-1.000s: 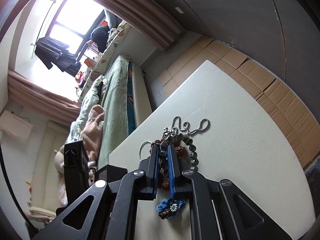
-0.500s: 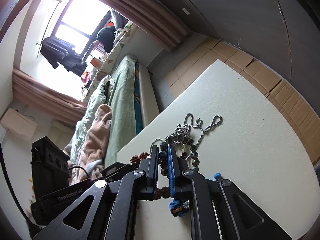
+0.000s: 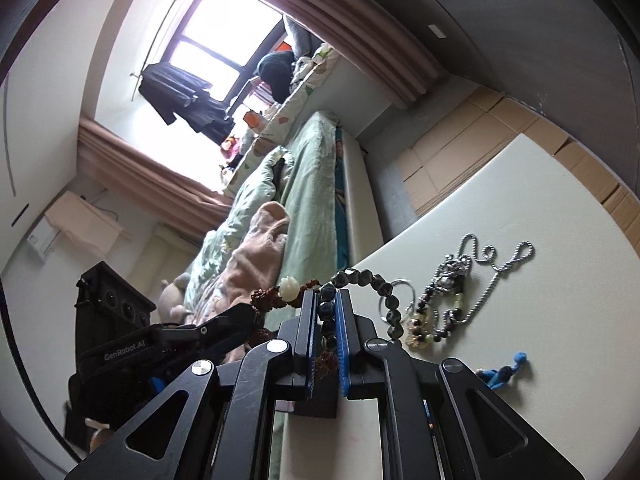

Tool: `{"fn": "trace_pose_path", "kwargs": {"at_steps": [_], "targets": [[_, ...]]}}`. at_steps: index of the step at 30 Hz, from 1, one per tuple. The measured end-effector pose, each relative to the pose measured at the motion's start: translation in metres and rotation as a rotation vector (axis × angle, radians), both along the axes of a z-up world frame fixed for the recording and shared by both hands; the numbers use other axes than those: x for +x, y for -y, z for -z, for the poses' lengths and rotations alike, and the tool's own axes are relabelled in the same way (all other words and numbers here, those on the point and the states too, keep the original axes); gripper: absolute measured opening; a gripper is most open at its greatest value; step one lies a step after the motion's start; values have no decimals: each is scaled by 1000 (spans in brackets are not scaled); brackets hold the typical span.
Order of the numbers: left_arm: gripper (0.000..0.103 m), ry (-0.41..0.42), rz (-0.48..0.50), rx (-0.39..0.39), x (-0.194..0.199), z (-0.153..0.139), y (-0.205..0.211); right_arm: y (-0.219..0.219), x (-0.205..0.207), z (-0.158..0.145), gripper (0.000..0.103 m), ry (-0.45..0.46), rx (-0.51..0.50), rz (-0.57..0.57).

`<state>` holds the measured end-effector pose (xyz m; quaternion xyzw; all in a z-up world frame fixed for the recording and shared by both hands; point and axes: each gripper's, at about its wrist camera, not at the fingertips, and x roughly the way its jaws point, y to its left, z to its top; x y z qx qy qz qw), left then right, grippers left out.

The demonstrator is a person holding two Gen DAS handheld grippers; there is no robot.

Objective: Organize jewelry
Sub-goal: 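Lift the rudraksha bracelet with the left gripper into the black box and release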

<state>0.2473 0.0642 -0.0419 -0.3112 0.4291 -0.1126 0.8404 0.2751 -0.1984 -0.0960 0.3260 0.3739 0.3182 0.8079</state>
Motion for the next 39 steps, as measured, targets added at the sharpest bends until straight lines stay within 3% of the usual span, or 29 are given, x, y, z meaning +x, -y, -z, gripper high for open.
{"fn": "trace_pose_path", "kwargs": {"at_steps": [10,16,20,21,24,28,31,39], "targets": [[19,87,-148,19,-28,-26,-51,-58,-3,0,10,21,23,-144],[19,91,-194,17,-37,-23,-67,-98,-1,2,10,31,43,-229],[19,94,-215,38,-40,-24,-75,-125,1,12,11,-8,11,-270],[19,91,-214,37,-39,-23,-76,-133,3,16,15,-33,-4,-287],[19,78,-202,39,-38,-20,-75,-137,5,29,53,-85,-31,-284],[19,64,-185,36,-37,-15,-73,-120,5,25,56,-70,-17,-237],[19,46,-169,24,-36,-10,-72,-102,4,22,66,-63,-24,-180],[22,-60,-179,-7,-24,12,-75,-57,7,23,66,-97,4,-76]]}}
